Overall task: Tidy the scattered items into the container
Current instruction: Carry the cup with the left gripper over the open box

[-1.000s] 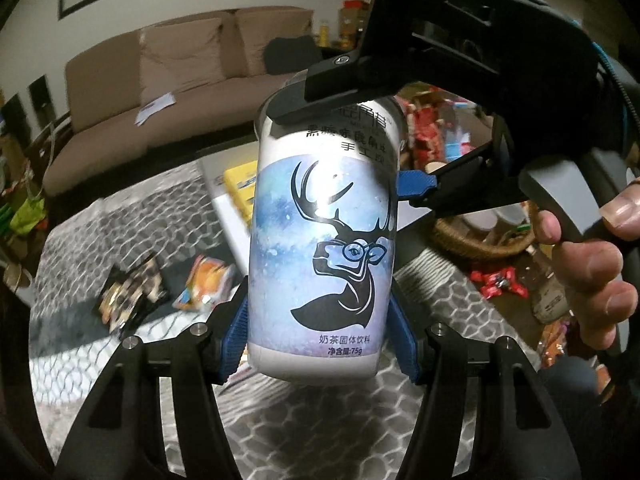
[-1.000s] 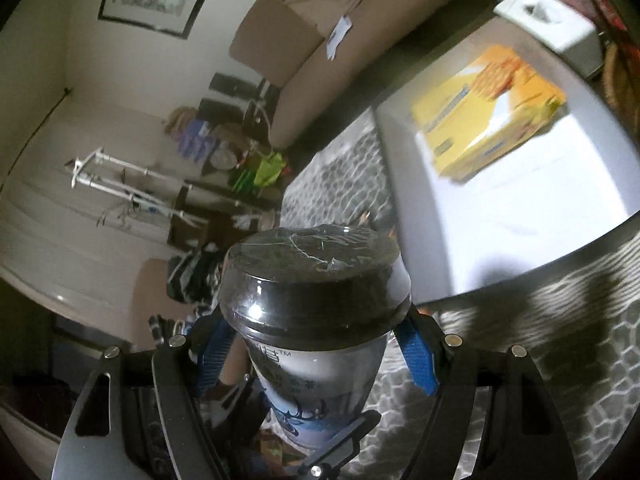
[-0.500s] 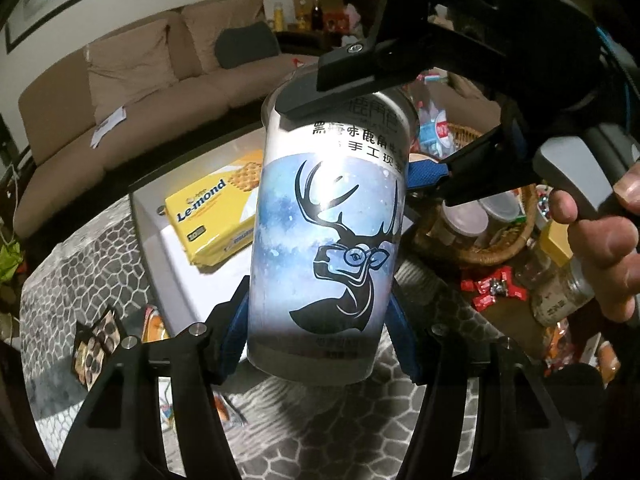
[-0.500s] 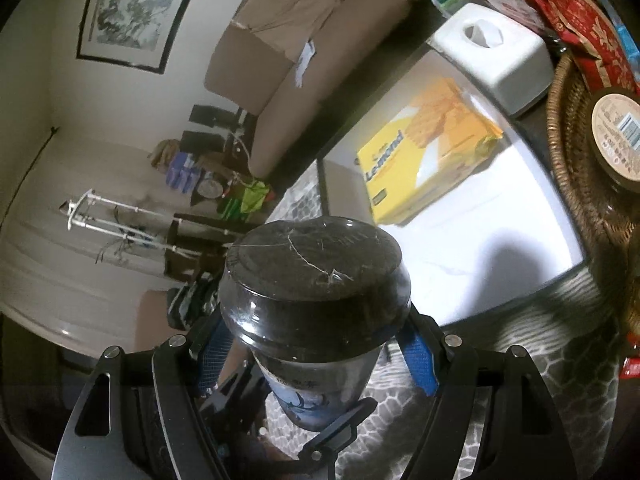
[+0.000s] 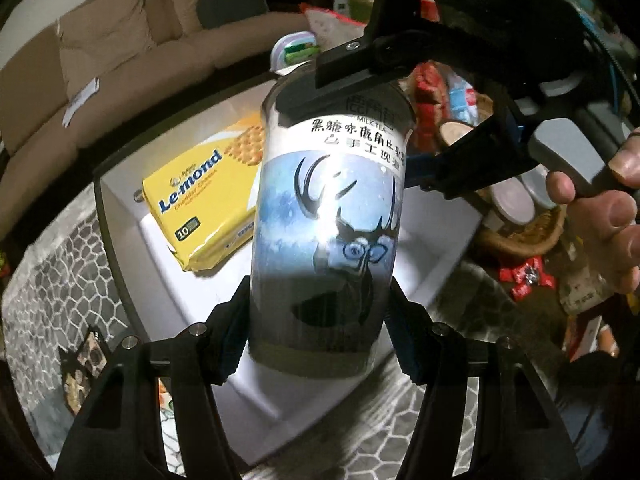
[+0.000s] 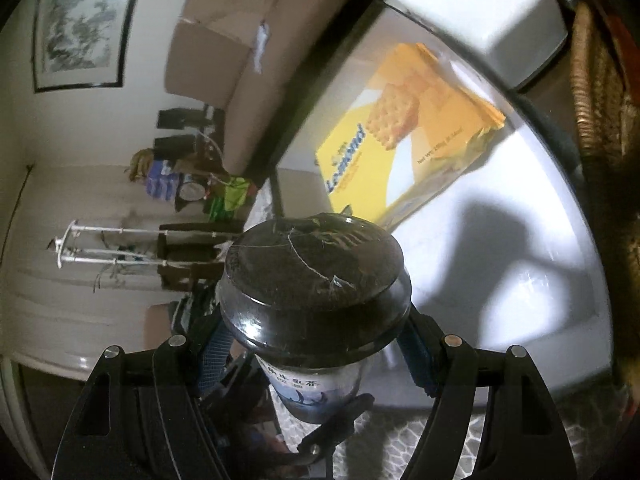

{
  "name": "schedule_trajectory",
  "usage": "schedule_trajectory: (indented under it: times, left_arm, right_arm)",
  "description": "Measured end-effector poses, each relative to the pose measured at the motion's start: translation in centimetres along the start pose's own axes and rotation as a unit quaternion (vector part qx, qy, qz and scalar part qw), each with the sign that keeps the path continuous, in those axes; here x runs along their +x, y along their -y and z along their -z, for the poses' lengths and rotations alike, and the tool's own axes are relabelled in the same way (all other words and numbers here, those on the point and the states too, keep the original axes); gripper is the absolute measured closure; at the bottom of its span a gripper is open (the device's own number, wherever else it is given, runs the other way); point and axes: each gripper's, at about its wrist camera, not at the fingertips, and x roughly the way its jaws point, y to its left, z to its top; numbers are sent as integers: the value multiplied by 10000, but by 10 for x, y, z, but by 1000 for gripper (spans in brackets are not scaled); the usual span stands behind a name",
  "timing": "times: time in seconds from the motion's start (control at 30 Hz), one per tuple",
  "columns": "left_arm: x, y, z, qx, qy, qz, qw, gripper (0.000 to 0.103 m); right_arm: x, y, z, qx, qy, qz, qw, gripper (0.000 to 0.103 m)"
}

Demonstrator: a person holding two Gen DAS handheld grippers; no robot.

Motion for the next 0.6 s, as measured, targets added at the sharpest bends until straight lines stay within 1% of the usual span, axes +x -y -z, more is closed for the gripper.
schedule_trajectory:
  times: [0.1,0.2,0.27,0.33,0.4,0.5,0.6]
  left_arm:
    - [14,-11,5,-128,-152,88,9998,44]
    - [23,-21,13,-229,-266,129,9993,44]
    - [19,-28,19,-351,-224,203,9989,45]
    - [10,-35,26,-501,-87,381,9980,45]
    - [-1,-40,30,-541,2,440,9976,45]
    - [-4,-45,32,-511,-32,414,9978,45]
    - [-2,-44,29,-418,-101,332,9985,45]
  right_arm:
    - [11,7,-7,61,31,143,9999,27]
    - [23,16,-13,102,-70,309,9994,27]
    - [29,18,-17,33,-91,466,9989,27]
    - [34,16,-20,-128,-112,670,9976,27]
    - [40,11,-21,-324,-167,843,9958,28]
    - [49,5,-21,-564,-261,1201,9908,29]
    - [54,11,-17,-514,-362,1346,9889,30]
